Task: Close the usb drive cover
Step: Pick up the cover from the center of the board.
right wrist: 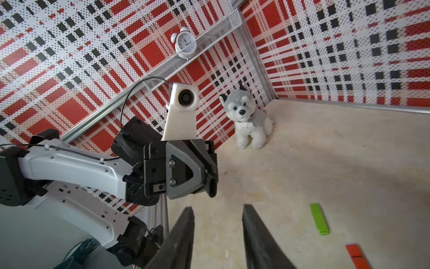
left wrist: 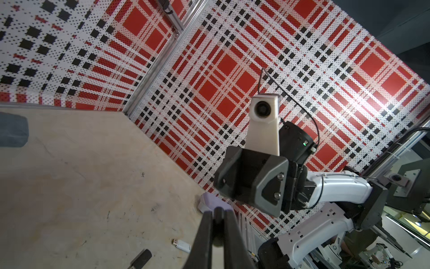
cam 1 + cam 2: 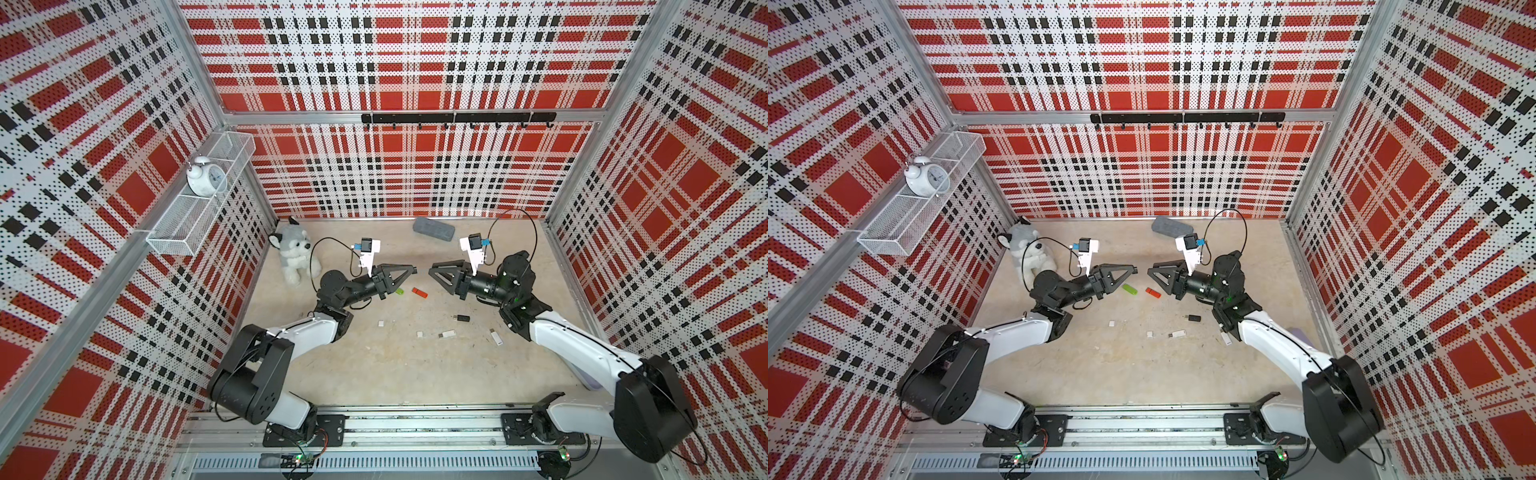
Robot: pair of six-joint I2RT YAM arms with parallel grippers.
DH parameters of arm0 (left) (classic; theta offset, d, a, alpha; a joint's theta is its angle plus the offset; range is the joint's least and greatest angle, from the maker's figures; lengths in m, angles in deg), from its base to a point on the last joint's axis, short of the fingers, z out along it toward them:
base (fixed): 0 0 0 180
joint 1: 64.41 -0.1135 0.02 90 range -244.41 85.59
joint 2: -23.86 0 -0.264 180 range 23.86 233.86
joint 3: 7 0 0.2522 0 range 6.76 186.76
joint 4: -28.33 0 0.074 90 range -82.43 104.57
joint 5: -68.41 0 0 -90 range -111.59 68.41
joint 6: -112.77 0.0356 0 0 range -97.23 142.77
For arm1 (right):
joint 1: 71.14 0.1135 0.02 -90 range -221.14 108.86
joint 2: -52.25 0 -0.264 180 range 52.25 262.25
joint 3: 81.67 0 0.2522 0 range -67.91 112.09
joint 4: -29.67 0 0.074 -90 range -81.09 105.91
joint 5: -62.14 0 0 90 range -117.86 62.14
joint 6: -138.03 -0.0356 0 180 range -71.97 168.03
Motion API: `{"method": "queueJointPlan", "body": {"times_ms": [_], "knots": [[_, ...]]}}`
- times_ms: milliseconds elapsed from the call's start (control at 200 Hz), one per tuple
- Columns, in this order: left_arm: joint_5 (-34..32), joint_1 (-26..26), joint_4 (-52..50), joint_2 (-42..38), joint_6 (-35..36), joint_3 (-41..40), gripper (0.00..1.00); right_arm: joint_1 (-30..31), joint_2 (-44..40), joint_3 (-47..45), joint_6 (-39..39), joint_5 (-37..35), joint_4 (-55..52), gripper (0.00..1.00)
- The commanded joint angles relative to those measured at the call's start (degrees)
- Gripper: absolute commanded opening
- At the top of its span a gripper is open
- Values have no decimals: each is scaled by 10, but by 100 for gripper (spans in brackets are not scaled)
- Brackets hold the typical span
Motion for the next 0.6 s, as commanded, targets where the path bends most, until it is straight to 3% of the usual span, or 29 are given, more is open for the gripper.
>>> {"method": "queueJointPlan", "body": {"times_ms": [0,110,296,391,596], "knots": [[-9,-4,-131,-40,104,-1,7,-4,-30,7,153,-80,-164,39],[-15,-5,-207,-57,149,5,7,-2,-34,21,242,-132,-273,39],[-35,1,-332,-72,220,22,8,48,-36,8,413,-197,-320,39],[-25,10,-368,-70,236,31,8,95,-34,-5,498,-264,-307,40],[-9,36,-394,-63,245,54,8,157,-23,-12,606,-274,-226,42]]}}
